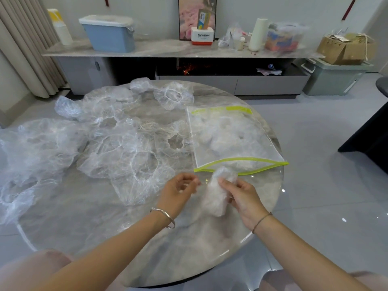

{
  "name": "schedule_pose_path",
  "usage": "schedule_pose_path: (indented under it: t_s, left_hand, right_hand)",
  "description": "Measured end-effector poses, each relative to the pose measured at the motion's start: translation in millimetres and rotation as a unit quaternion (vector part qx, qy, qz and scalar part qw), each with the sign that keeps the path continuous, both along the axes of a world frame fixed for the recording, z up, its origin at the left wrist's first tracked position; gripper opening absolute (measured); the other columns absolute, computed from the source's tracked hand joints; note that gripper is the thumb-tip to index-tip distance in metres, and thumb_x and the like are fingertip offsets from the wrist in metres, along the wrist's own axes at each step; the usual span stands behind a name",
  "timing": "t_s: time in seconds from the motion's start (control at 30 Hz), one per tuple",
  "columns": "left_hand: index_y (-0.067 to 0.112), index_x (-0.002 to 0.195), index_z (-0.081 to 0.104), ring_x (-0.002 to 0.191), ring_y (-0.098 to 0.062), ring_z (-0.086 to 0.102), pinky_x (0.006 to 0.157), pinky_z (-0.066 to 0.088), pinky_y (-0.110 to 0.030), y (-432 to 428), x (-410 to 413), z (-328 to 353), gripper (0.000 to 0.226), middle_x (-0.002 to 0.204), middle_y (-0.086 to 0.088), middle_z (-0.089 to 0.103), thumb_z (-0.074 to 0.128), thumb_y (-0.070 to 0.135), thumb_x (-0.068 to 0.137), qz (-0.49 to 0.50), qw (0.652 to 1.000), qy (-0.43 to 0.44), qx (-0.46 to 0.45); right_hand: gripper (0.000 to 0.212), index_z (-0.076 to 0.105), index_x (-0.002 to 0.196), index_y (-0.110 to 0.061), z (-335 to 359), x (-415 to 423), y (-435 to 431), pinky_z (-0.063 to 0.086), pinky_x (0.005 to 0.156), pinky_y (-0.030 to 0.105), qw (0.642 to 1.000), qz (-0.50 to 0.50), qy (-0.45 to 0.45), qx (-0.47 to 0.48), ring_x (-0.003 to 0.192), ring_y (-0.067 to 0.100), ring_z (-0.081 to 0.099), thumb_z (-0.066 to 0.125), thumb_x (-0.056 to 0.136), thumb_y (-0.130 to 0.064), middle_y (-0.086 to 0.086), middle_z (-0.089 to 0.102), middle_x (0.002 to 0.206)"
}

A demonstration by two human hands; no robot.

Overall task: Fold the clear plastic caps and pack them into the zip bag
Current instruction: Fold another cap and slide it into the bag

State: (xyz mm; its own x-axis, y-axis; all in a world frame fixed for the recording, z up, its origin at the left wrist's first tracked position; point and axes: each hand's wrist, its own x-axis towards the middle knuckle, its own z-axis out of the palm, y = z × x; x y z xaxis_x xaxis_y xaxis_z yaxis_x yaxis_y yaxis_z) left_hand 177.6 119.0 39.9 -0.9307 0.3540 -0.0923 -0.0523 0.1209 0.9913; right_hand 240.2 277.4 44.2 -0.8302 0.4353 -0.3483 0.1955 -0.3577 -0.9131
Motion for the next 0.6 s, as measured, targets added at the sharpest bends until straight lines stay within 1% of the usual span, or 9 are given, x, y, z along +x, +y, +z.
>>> schedule_pose_path:
  t_s: [0.1, 0.17, 0.2, 0.27, 0.3, 0.37, 0.43, 0.5, 0.6]
  left_hand:
    - [0.018, 0.098, 0.064, 0.08, -0.004, 0.06, 0.074, 0.049, -0.015, 16, -23, 5, 0.015, 0.094, 0.006, 0.068, 0.062, 0.008, 0.088, 0.033, 0.992, 0.119, -0.012]
    - [0.023, 0.108, 0.063, 0.095, -0.004, 0.055, 0.086, 0.043, -0.016, 33, -40, 0, 0.027, 0.109, 0.01, 0.063, 0.068, 0.014, 0.083, -0.033, 0.964, 0.237, -0.113]
    - [0.025, 0.113, 0.062, 0.102, -0.007, 0.052, 0.092, 0.04, -0.02, 40, -48, -6, 0.033, 0.115, 0.009, 0.06, 0.07, 0.018, 0.081, -0.072, 0.939, 0.288, -0.174]
    - [0.025, 0.113, 0.063, 0.108, -0.015, 0.051, 0.095, 0.038, -0.027, 52, -62, -16, 0.036, 0.117, 0.005, 0.06, 0.072, 0.023, 0.079, -0.114, 0.897, 0.344, -0.251]
    - [0.025, 0.111, 0.064, 0.106, -0.017, 0.053, 0.093, 0.038, -0.027, 56, -65, -19, 0.032, 0.114, 0.005, 0.061, 0.072, 0.025, 0.079, -0.113, 0.891, 0.35, -0.265]
    - [0.025, 0.101, 0.067, 0.097, -0.015, 0.055, 0.085, 0.042, -0.025, 60, -70, -21, 0.017, 0.104, 0.006, 0.063, 0.068, 0.027, 0.084, -0.082, 0.91, 0.316, -0.257]
    - [0.026, 0.09, 0.069, 0.085, -0.009, 0.055, 0.077, 0.046, -0.026, 65, -71, -19, 0.005, 0.092, 0.01, 0.064, 0.065, 0.028, 0.086, -0.034, 0.947, 0.233, -0.218]
    - [0.027, 0.081, 0.068, 0.073, -0.005, 0.056, 0.072, 0.05, -0.029, 69, -73, -18, 0.004, 0.08, 0.014, 0.064, 0.067, 0.03, 0.085, 0.005, 0.968, 0.182, -0.172]
    - [0.027, 0.078, 0.066, 0.069, -0.005, 0.057, 0.068, 0.051, -0.027, 71, -73, -17, 0.006, 0.073, 0.017, 0.063, 0.067, 0.03, 0.084, 0.016, 0.976, 0.155, -0.152]
  right_hand:
    - [0.019, 0.063, 0.084, 0.005, 2, -9, 17, 0.045, 0.064, 0.027, 0.995, -0.079, 0.003, 0.066, 0.07, 0.019, 0.054, 0.068, 0.086, -0.014, 0.011, 0.058, 0.077]
    - [0.03, 0.054, 0.082, 0.014, 4, -15, 27, 0.04, 0.067, 0.032, 0.985, -0.11, 0.013, 0.129, 0.069, 0.019, 0.047, 0.067, 0.086, -0.013, 0.009, 0.051, 0.072]
    - [0.027, 0.05, 0.078, 0.011, 6, -17, 29, 0.038, 0.066, 0.03, 0.977, -0.137, 0.032, 0.162, 0.066, 0.017, 0.043, 0.066, 0.085, -0.01, 0.008, 0.046, 0.069]
    - [0.027, 0.041, 0.071, -0.009, 14, -20, 30, 0.037, 0.061, 0.022, 0.948, -0.217, 0.101, 0.21, 0.058, 0.006, 0.037, 0.064, 0.083, 0.001, 0.0, 0.038, 0.065]
    - [0.033, 0.038, 0.071, -0.015, 19, -23, 30, 0.037, 0.059, 0.017, 0.927, -0.246, 0.14, 0.244, 0.056, 0.003, 0.035, 0.063, 0.082, 0.004, -0.003, 0.037, 0.065]
    - [0.034, 0.038, 0.074, -0.02, 23, -31, 30, 0.036, 0.059, 0.012, 0.871, -0.242, 0.198, 0.38, 0.061, 0.003, 0.038, 0.062, 0.08, 0.004, -0.004, 0.04, 0.071]
    - [0.029, 0.042, 0.076, -0.021, 12, -42, 35, 0.037, 0.06, 0.017, 0.795, -0.172, 0.2, 0.546, 0.069, 0.01, 0.042, 0.058, 0.073, 0.003, -0.004, 0.044, 0.078]
    - [0.03, 0.046, 0.076, -0.017, -12, -53, 44, 0.04, 0.06, 0.028, 0.74, -0.097, 0.176, 0.642, 0.072, 0.017, 0.044, 0.054, 0.064, 0.008, -0.002, 0.047, 0.08]
    - [0.036, 0.054, 0.077, -0.014, -43, -61, 54, 0.043, 0.057, 0.036, 0.732, -0.041, 0.104, 0.672, 0.074, 0.019, 0.047, 0.059, 0.054, 0.013, -0.004, 0.049, 0.083]
